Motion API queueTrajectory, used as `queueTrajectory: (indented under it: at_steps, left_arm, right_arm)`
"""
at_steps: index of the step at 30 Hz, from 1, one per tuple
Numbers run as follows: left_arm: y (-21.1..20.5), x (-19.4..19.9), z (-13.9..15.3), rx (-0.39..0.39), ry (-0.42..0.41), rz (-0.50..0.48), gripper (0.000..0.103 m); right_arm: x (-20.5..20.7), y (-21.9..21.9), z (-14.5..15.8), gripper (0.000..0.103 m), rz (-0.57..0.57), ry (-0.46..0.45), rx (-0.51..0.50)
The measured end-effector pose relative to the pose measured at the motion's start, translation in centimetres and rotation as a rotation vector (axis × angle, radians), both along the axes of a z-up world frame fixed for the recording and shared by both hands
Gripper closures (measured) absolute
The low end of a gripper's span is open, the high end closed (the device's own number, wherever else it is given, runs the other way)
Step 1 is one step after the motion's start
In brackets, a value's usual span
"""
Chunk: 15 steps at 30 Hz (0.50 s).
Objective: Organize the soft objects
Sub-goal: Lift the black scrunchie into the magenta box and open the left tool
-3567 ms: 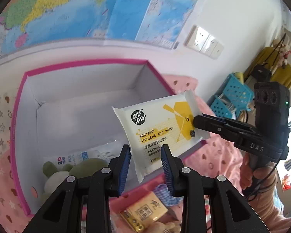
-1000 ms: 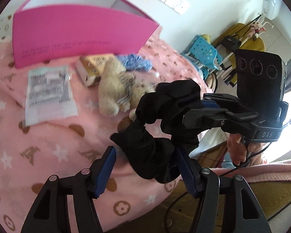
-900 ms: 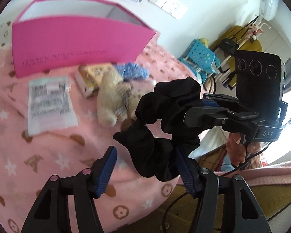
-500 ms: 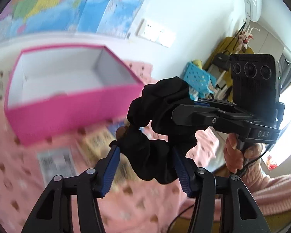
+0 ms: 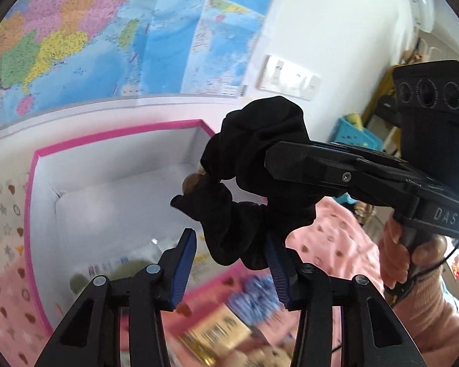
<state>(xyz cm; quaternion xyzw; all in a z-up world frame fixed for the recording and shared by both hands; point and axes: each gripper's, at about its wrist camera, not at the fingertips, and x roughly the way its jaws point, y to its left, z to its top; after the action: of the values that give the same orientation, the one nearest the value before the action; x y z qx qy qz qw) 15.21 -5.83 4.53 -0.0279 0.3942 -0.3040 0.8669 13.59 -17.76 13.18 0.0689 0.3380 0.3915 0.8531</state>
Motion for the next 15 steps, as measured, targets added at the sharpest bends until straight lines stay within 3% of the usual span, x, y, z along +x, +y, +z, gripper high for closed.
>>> queueTrajectory:
  at_steps: [6, 9, 13, 15]
  left_arm:
    - [-1.0, 4.6, -2.4, 0.064, 0.07, 0.059, 0.058]
    - [-1.6, 6.1, -4.3, 0.139, 0.104, 0.136, 0.058]
    - [-1.4, 6.3, -5.4, 0.129, 0.127, 0.147, 0.058]
    - [-1.1, 5.5, -5.1, 0.123, 0.102, 0.136, 0.058]
  right_arm:
    - [4.5, 0.2, -2.2, 0.087, -0.036, 0.04, -0.068]
    - [7.0, 0.5, -4.3, 0.078, -0.069, 0.082, -0.15]
    - [9.2, 0.2, -6.7, 0.076, -0.182, 0.119, -0.312]
    - [9.1, -0.4, -7.0, 0.076, -0.2, 0.14, -0.308]
